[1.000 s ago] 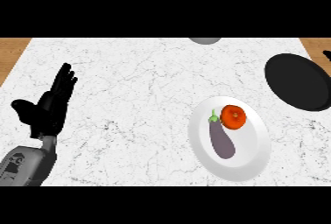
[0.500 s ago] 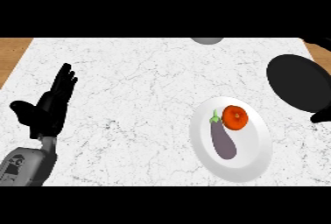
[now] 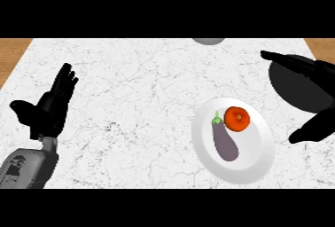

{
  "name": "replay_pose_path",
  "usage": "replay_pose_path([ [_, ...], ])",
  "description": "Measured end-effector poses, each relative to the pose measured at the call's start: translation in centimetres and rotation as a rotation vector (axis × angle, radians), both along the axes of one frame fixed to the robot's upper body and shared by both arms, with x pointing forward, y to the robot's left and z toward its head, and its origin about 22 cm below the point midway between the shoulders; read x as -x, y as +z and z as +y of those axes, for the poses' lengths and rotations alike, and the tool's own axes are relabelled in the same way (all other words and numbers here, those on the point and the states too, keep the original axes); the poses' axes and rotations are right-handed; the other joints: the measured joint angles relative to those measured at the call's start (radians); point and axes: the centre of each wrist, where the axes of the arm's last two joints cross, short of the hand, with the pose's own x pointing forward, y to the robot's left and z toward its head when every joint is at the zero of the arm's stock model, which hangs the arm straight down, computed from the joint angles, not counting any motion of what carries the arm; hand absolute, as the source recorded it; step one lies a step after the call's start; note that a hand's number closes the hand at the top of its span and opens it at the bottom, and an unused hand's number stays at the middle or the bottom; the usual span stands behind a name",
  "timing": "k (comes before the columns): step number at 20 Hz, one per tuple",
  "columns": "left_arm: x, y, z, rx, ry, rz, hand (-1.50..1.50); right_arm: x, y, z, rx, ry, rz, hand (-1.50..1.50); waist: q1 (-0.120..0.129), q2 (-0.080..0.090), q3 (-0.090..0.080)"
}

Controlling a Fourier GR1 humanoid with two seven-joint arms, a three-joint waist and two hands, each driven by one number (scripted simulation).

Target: Pick the squash from the plate and place it in the pan

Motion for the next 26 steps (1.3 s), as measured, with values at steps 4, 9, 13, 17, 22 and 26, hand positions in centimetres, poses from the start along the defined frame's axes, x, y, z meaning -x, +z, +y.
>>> replay_pose_path([
  [4,0.5,0.1,0.1,-0.004,-0.001,-0.004,0.00,0.3,-0.7,1.3,0.050,-0.035,0.046,-1.50,0.001,0.000,0.000],
  [9,0.5,-0.2,0.2,-0.008,-0.001,-0.001,0.00,-0.2,-2.1,1.5,0.074,-0.096,0.055,-1.50,0.002,0.001,0.000],
  [13,0.2,0.2,0.1,-0.009,0.000,-0.006,0.00,-0.7,-2.6,1.1,0.115,-0.127,0.074,-1.50,0.002,0.001,0.000],
  [17,0.0,0.3,0.7,-0.005,-0.002,0.005,0.00,-1.2,-4.8,1.7,0.146,-0.121,0.114,-1.50,0.002,0.002,0.001],
  [22,0.0,0.5,0.6,-0.004,-0.002,0.000,0.00,-1.7,-6.3,1.8,0.176,-0.078,0.156,-1.50,0.003,0.002,0.001],
  [26,0.1,0.4,0.3,0.000,-0.007,0.000,0.00,-2.0,-7.6,2.3,0.202,-0.048,0.171,-1.50,0.003,0.002,0.001],
])
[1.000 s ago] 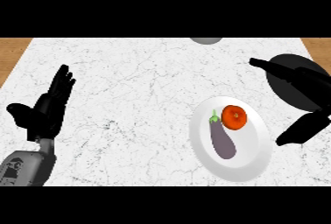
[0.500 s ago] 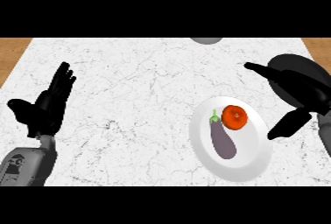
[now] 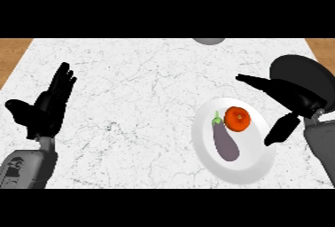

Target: Pick the squash from the plate and place it in the pan

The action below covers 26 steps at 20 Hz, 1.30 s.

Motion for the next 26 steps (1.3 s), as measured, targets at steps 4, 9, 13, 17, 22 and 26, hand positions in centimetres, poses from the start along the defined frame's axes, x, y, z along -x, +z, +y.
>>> replay_pose_path([
  [4,0.2,-0.1,-0.4,-0.002,0.004,-0.003,0.00,-0.2,-1.2,0.9,0.034,0.010,0.001,-1.50,0.000,0.000,0.000],
  [9,0.3,0.1,-0.4,-0.001,0.005,-0.001,0.00,-0.1,-1.7,2.4,0.140,0.009,0.004,-1.50,0.000,-0.001,0.000],
  [13,0.3,0.1,-0.5,-0.005,0.007,0.003,0.00,-0.5,-2.1,2.8,0.224,0.015,0.017,-1.50,0.000,0.000,0.000],
  [17,0.3,0.1,-0.2,-0.004,0.007,0.002,0.00,-0.5,-2.8,3.5,0.270,0.010,0.031,-1.50,0.000,0.000,0.000],
  [22,0.2,-0.9,-0.4,0.001,0.005,0.005,0.00,-1.4,-3.8,3.5,0.277,0.009,0.044,-1.50,0.000,0.000,0.000],
  [26,0.2,-0.5,0.1,-0.001,0.005,0.004,0.00,-1.7,-5.1,3.9,0.303,0.018,0.051,-1.50,0.000,0.000,0.000],
])
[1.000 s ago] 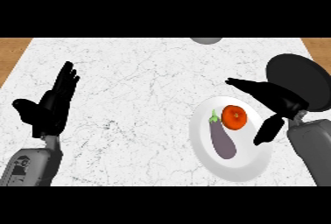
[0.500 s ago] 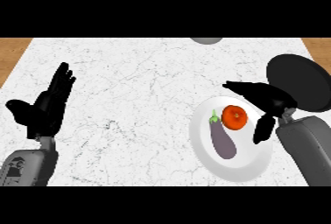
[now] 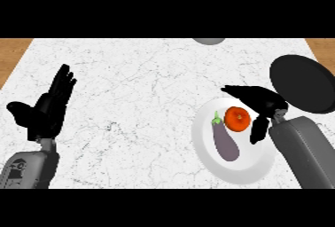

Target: Pick the squash from the plate and place it in the pan

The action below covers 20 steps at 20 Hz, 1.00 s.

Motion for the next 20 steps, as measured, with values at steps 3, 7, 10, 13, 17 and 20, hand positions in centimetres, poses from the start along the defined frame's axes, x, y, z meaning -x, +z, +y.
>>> replay_pose_path([
  [3,0.0,0.2,-0.3,-0.001,0.000,-0.007,0.00,-0.2,-0.7,0.1,0.033,0.002,0.014,-1.50,0.000,0.000,0.000],
  [7,-0.2,0.1,-0.5,-0.002,-0.004,-0.001,0.00,-0.6,-2.2,0.2,0.048,0.000,0.040,-1.50,0.001,0.000,0.000],
  [10,0.1,0.2,-0.4,0.001,-0.001,0.001,0.00,-0.8,-2.4,-0.4,0.056,0.006,0.061,-1.50,0.000,0.000,0.000],
  [13,0.0,-0.2,-0.5,0.002,-0.003,-0.002,0.00,-0.6,-3.2,-0.1,0.049,0.044,0.085,1.50,-0.001,0.000,0.000],
  [17,-0.5,0.3,0.0,-0.001,0.001,-0.006,0.00,-0.8,-3.6,0.8,0.038,0.113,0.069,1.50,0.000,0.000,0.000],
  [20,-0.4,0.5,-0.6,-0.004,0.002,-0.006,0.00,-0.7,-4.3,0.8,0.032,0.141,0.050,1.50,0.001,-0.001,-0.001],
])
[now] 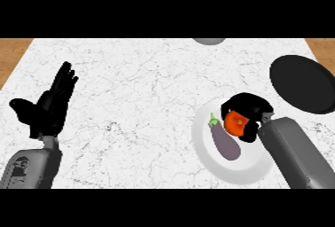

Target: Pick the squash from the plate and place it in the pan

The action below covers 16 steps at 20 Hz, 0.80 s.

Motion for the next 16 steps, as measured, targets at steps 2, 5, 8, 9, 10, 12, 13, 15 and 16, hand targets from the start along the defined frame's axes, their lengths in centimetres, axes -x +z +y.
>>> replay_pose_path([
  [2,-0.3,-0.3,-0.3,0.004,0.000,0.007,0.00,0.2,0.0,0.1,0.000,0.006,-0.005,1.50,-0.002,0.000,0.000],
  [5,-0.6,-0.2,0.4,0.003,0.005,0.002,0.00,0.3,0.3,0.3,-0.010,0.007,-0.036,1.50,-0.003,0.001,0.001],
  [8,-0.3,-0.3,0.8,0.005,0.008,0.001,0.00,1.5,0.0,-0.2,-0.039,-0.023,-0.083,1.50,-0.006,0.000,0.001],
  [9,-0.1,-0.3,1.0,0.007,0.010,0.004,0.00,2.3,0.1,-0.7,-0.043,-0.036,-0.096,1.50,-0.010,-0.001,0.001],
  [10,0.1,-0.6,1.0,0.006,0.017,0.004,0.00,3.5,-0.3,-0.6,-0.048,-0.046,-0.106,1.50,-0.015,-0.003,0.000],
  [12,0.3,-0.6,1.3,0.005,0.028,0.003,0.00,6.0,-0.7,-0.4,-0.066,-0.072,-0.126,1.50,-0.025,-0.006,0.000],
  [13,0.3,-0.6,1.4,0.005,0.033,0.003,0.00,7.1,-0.4,-0.4,-0.077,-0.081,-0.153,1.50,-0.031,-0.007,0.000],
  [15,0.6,-0.7,1.5,0.005,0.040,0.007,0.00,8.9,0.4,-0.8,-0.112,-0.108,-0.240,1.50,-0.038,-0.009,0.000],
  [16,0.6,-0.7,1.5,0.008,0.043,0.006,0.00,9.4,1.0,-0.8,-0.138,-0.120,-0.293,1.50,-0.041,-0.010,0.000],
])
